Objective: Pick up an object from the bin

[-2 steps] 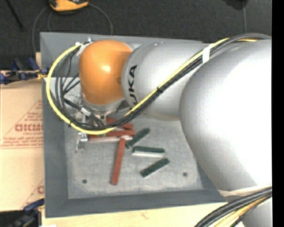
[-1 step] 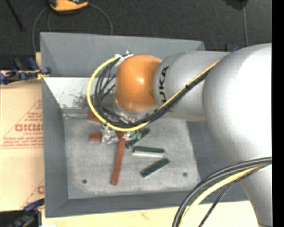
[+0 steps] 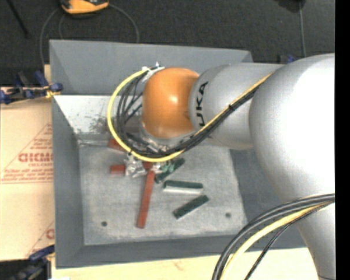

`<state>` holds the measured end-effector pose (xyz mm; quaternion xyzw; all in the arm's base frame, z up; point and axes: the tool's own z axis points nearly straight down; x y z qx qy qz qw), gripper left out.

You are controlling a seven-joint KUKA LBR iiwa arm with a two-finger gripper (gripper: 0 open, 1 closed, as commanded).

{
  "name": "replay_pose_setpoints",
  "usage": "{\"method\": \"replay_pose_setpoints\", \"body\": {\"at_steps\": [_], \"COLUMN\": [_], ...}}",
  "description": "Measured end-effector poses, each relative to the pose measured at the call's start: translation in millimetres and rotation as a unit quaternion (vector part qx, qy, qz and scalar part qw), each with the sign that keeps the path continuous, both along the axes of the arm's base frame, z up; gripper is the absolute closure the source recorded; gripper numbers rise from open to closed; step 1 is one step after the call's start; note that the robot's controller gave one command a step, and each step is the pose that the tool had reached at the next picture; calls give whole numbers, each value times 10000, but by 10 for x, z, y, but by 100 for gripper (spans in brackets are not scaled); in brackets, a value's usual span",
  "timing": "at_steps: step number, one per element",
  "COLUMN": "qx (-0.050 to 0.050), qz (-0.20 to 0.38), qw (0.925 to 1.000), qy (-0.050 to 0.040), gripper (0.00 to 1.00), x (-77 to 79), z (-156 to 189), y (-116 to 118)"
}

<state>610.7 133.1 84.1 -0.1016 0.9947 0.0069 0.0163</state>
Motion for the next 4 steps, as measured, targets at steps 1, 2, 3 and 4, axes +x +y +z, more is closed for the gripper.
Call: {"method": "replay_pose_setpoints", "body": {"at_steps": [1,2,3,4], "qx": [-69,-81,-81,-75], "qz": [8,312,304,400], "qw": [9999,9994,9994,9991], "qy": [152,110,132,95], "gripper": [100,0,0,0], "x": [-76,-87,-97,12], "z": [335,1406,1387,852], "y": [-18,168,167,75]}}
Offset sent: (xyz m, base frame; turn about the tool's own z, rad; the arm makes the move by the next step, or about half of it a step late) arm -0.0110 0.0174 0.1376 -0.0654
